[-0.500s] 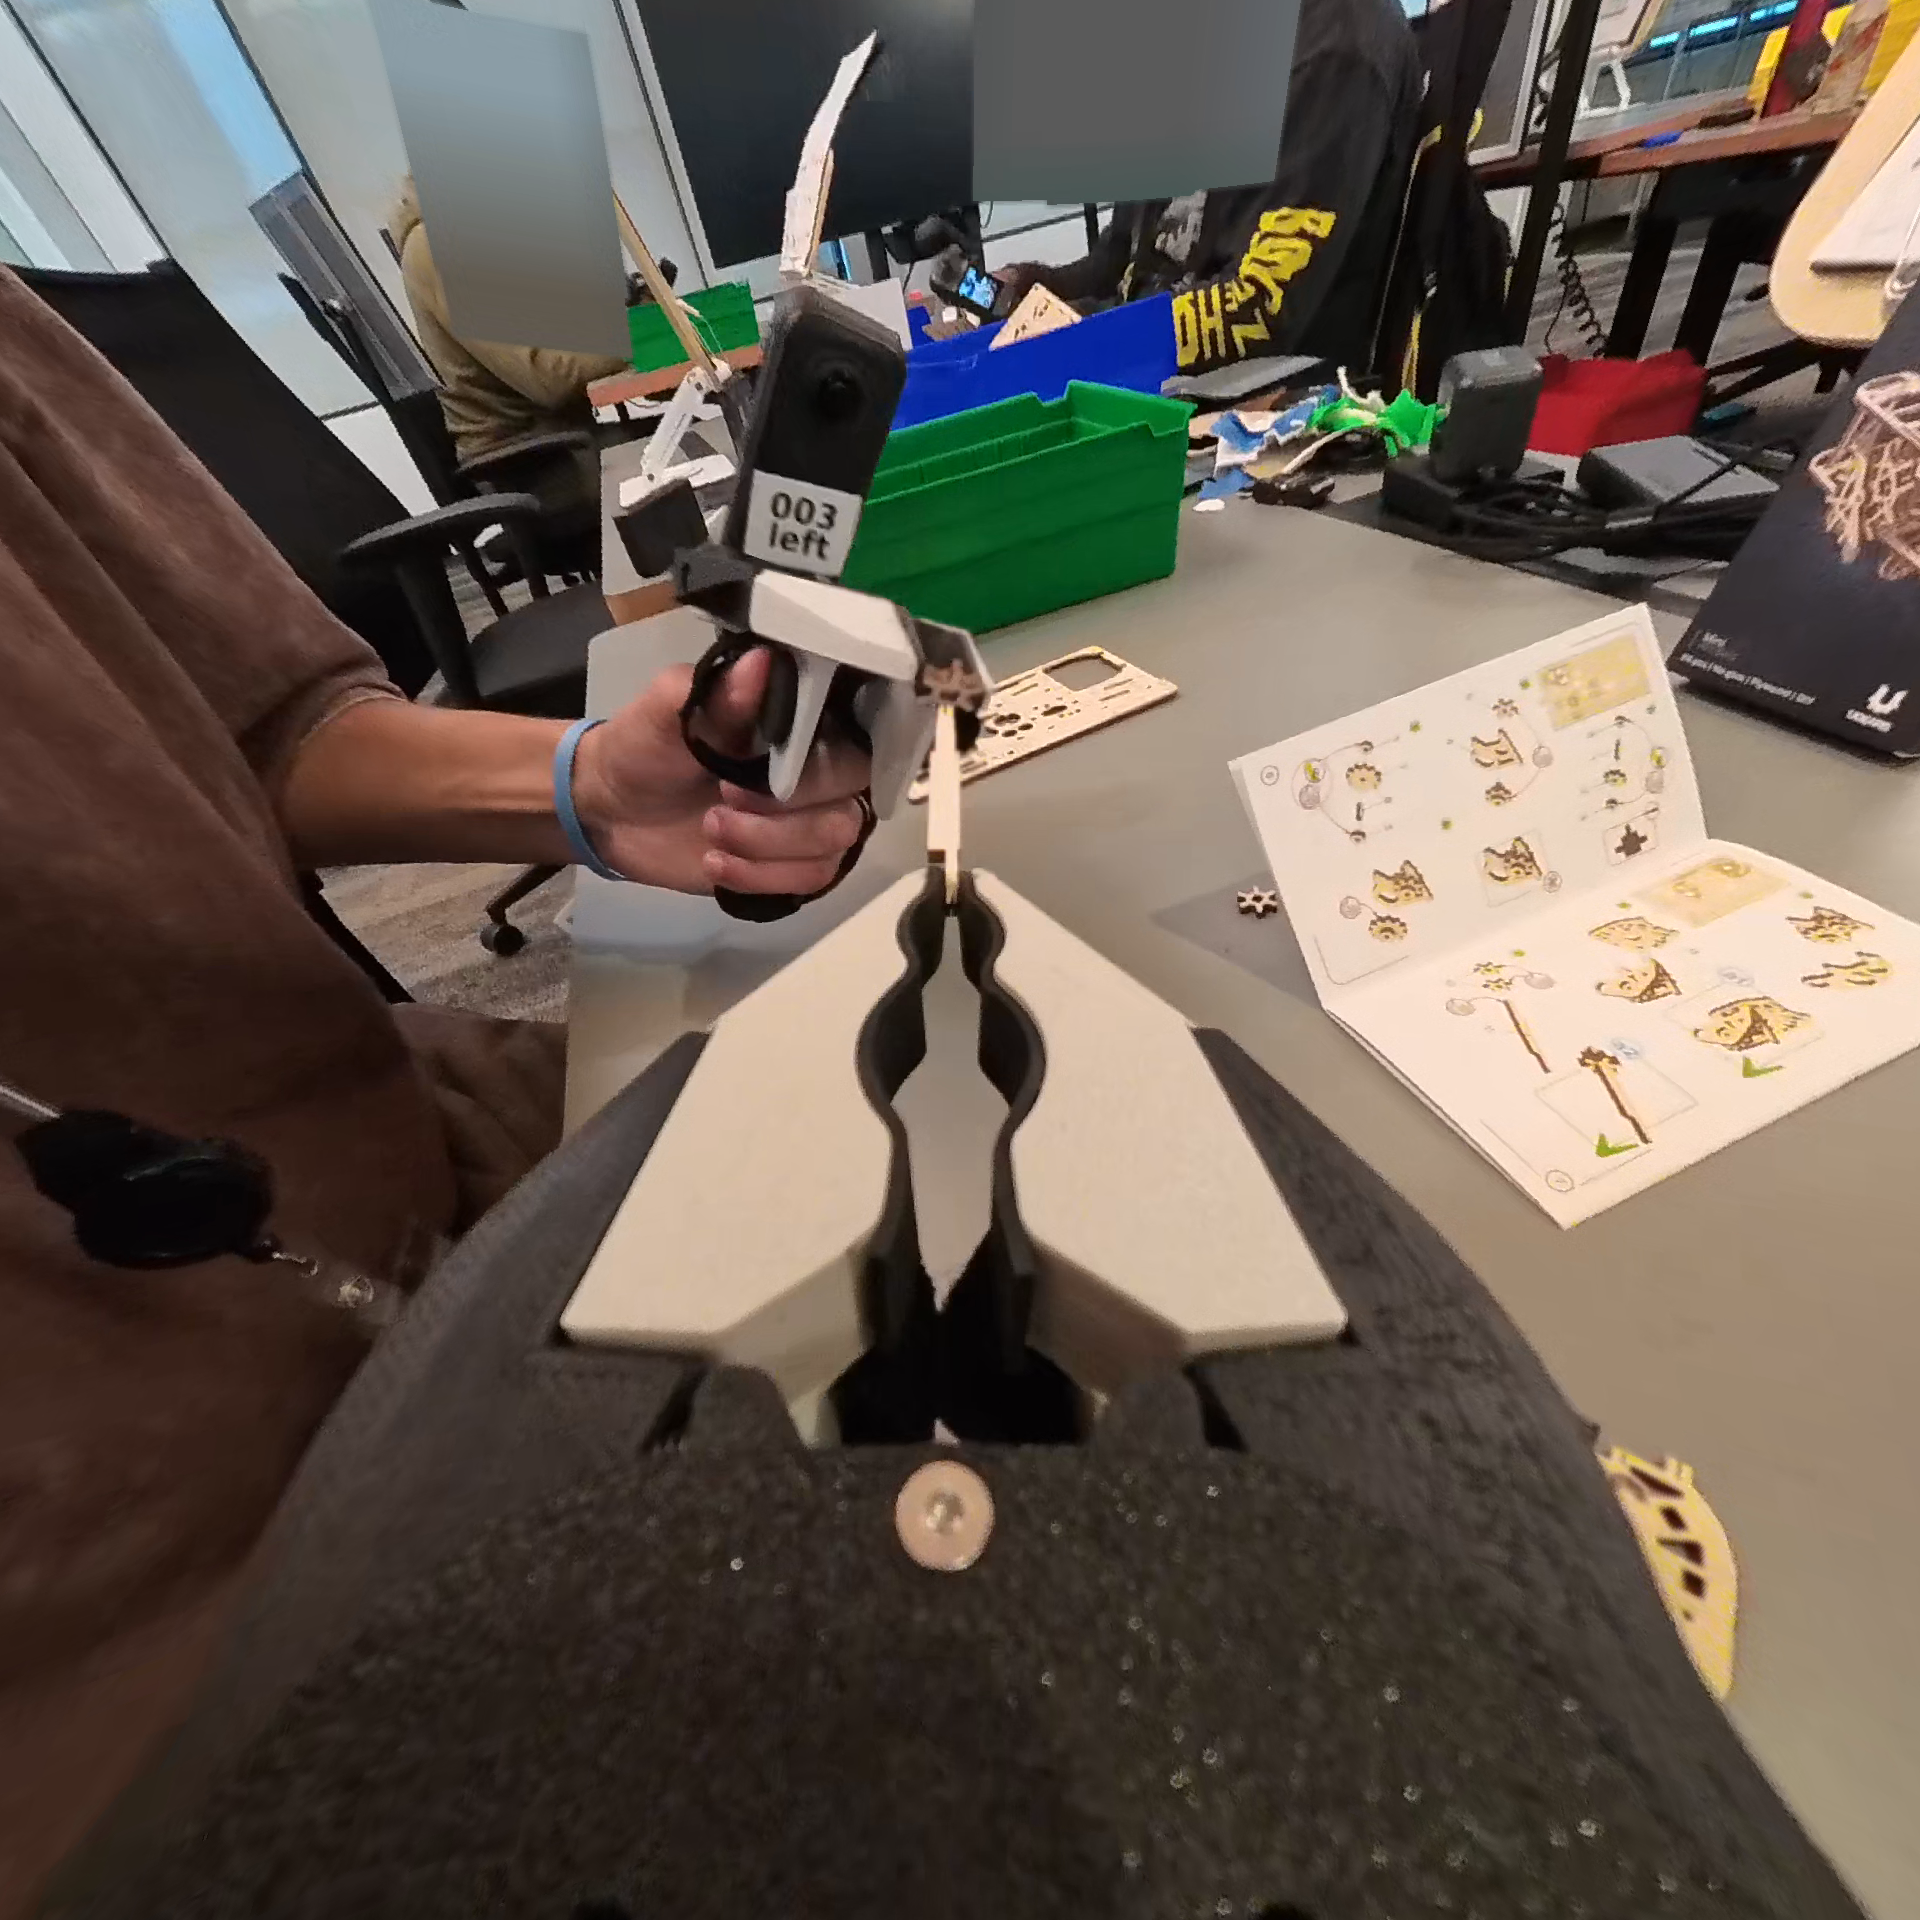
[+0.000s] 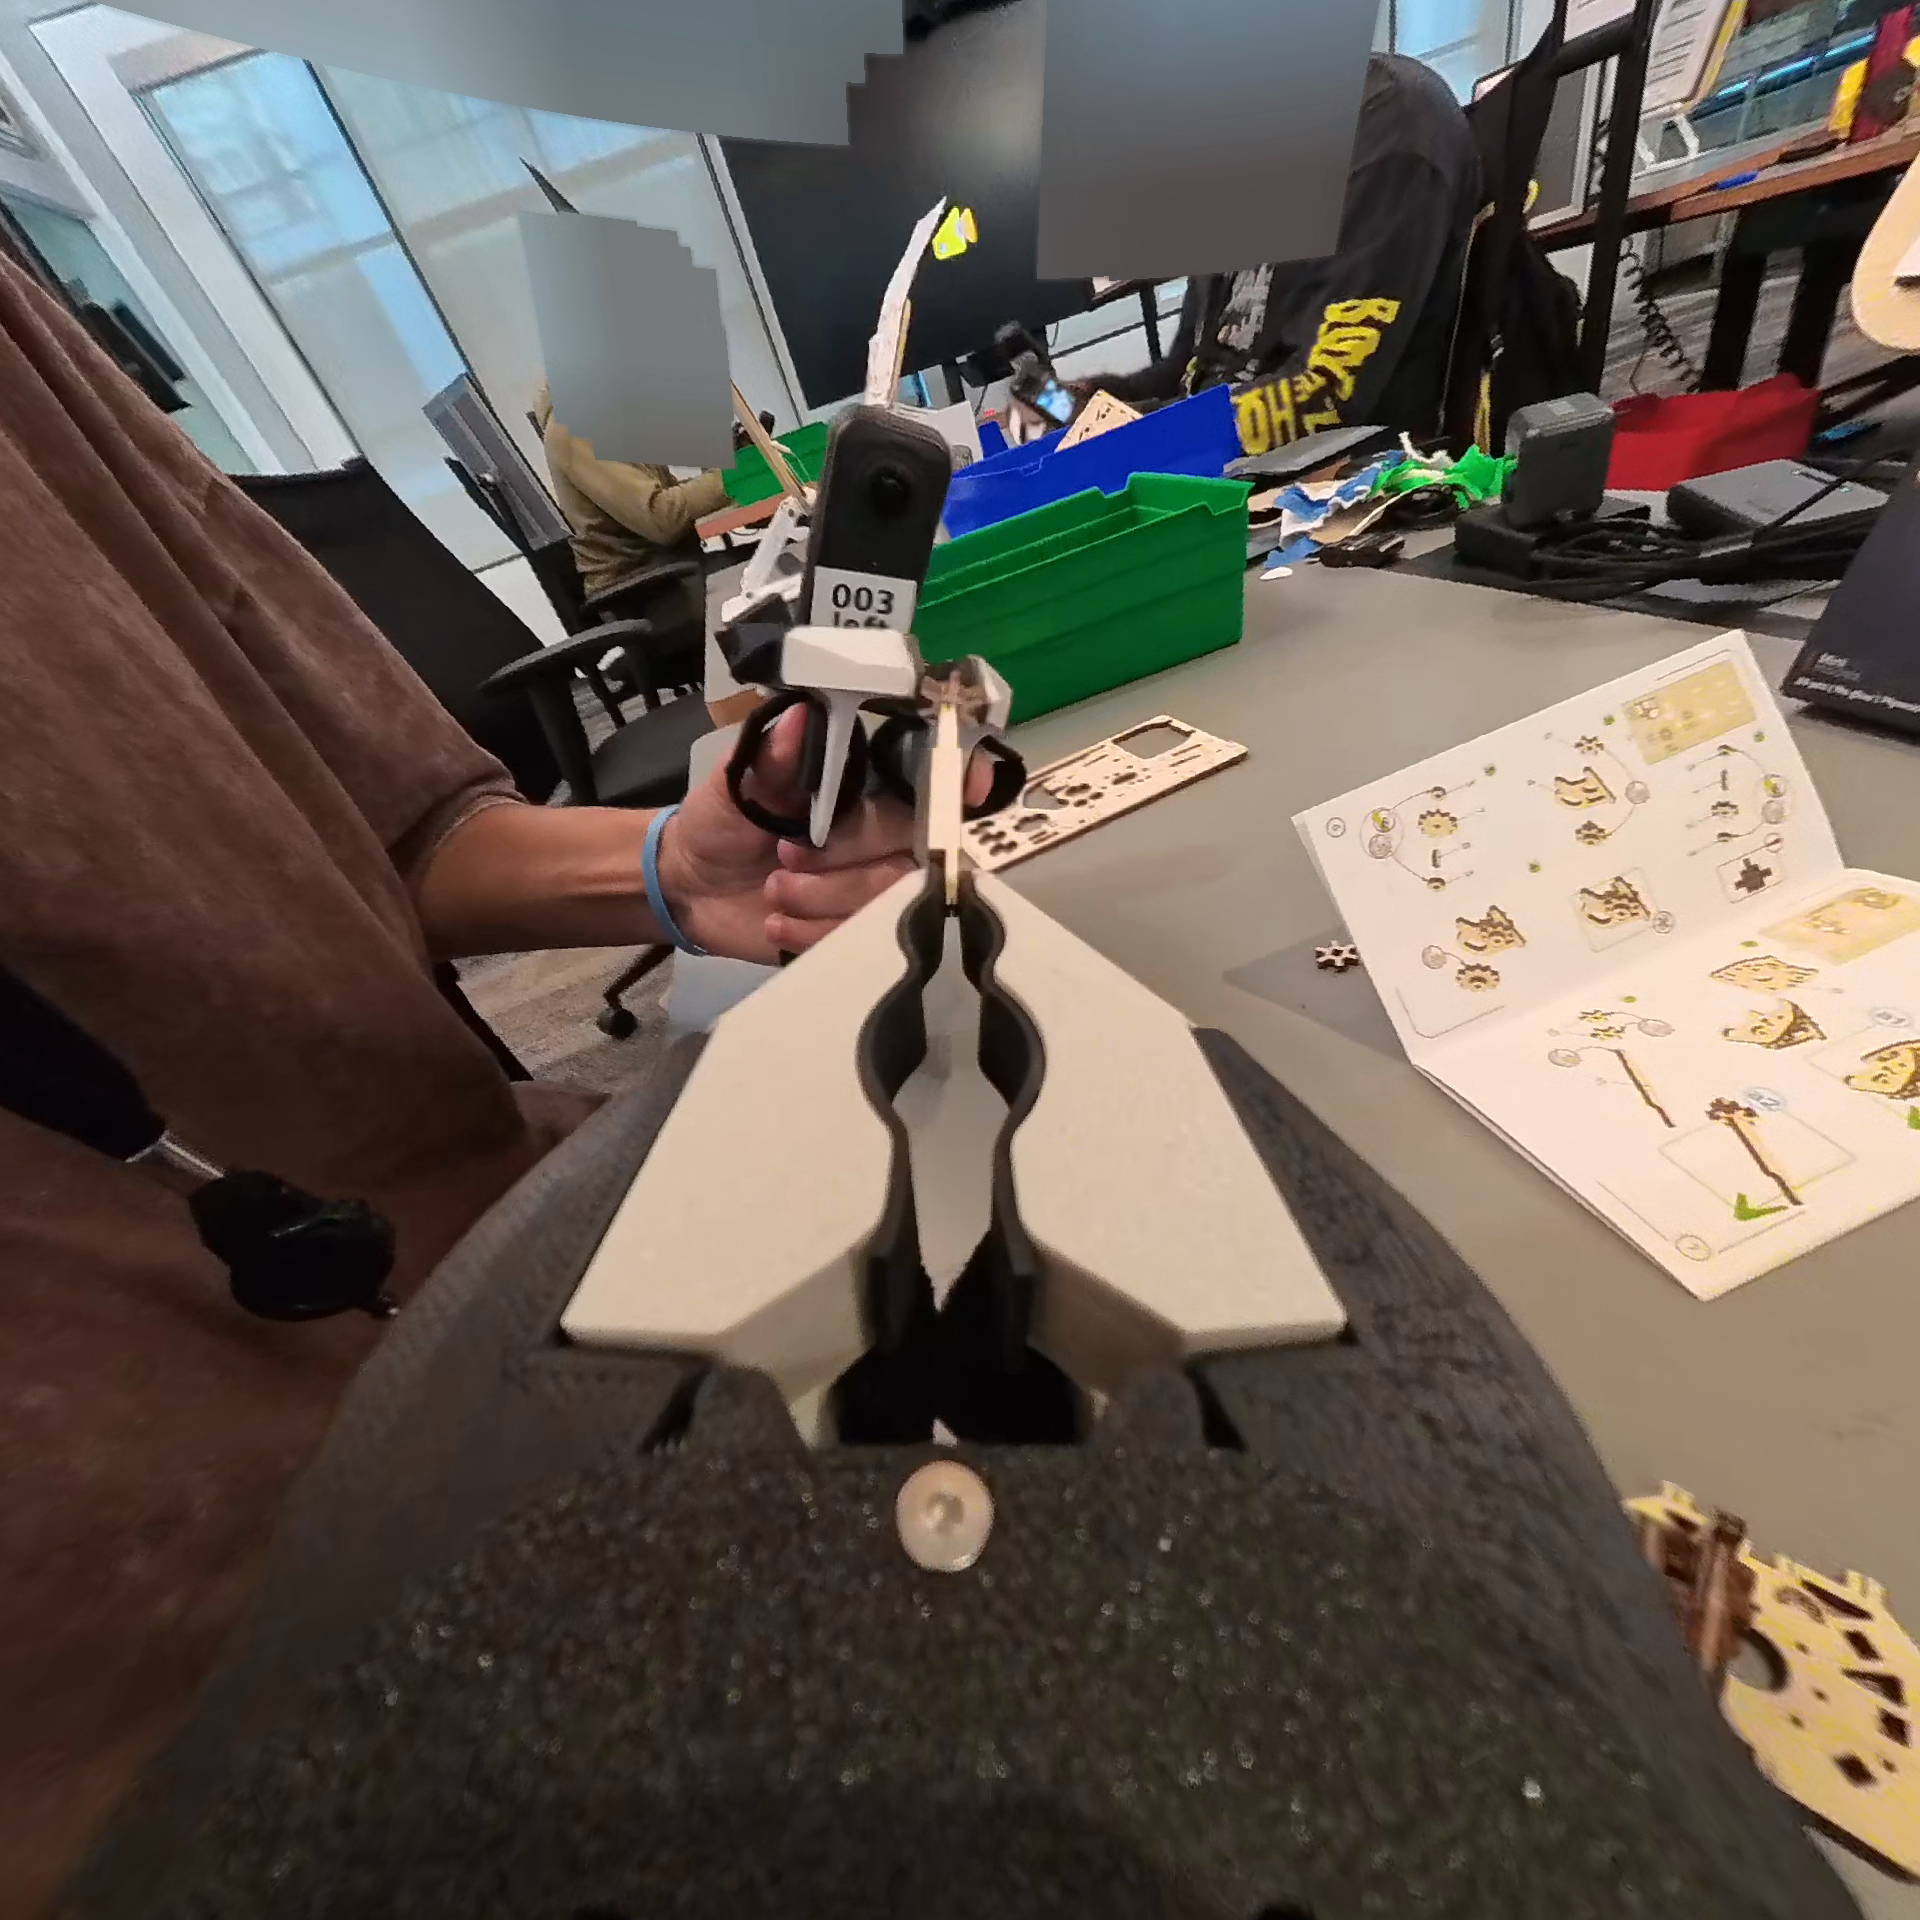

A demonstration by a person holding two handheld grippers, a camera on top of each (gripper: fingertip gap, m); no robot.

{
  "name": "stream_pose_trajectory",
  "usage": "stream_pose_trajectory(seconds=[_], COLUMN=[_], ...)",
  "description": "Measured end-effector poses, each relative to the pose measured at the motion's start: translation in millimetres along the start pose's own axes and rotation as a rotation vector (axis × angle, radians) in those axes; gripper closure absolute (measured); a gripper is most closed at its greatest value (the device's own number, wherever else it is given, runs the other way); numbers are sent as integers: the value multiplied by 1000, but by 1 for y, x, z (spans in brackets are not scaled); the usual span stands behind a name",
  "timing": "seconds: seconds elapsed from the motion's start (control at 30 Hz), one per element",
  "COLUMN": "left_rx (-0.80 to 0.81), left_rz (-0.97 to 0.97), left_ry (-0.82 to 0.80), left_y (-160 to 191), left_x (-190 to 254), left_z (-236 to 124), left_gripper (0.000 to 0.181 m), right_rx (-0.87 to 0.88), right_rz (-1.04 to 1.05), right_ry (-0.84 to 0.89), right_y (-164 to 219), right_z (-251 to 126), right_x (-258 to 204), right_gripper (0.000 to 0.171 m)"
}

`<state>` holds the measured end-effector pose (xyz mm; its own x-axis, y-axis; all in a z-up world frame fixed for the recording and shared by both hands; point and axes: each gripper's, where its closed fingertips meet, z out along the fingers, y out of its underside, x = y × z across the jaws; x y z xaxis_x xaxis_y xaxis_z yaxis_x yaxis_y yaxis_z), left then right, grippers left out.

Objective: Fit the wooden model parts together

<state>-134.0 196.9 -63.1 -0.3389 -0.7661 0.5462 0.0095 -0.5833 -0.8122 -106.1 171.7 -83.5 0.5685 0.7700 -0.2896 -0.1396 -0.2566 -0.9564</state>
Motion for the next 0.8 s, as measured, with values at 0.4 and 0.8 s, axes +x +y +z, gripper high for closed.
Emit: stream_pose_trajectory(seconds=[0.4, 0.8], left_rx=[64, 23], left_rz=[-9, -2], left_ry=[39, 69], left_y=[-10, -5], left_x=[14, 12], left_z=[5, 1], left_gripper=[171, 171], right_rx=[141, 138], right_rz=[212, 377], right_ry=[-133, -198], right_y=[-13, -10], right_z=[6, 6], right_x=[-9, -9], right_gripper=[170, 170])
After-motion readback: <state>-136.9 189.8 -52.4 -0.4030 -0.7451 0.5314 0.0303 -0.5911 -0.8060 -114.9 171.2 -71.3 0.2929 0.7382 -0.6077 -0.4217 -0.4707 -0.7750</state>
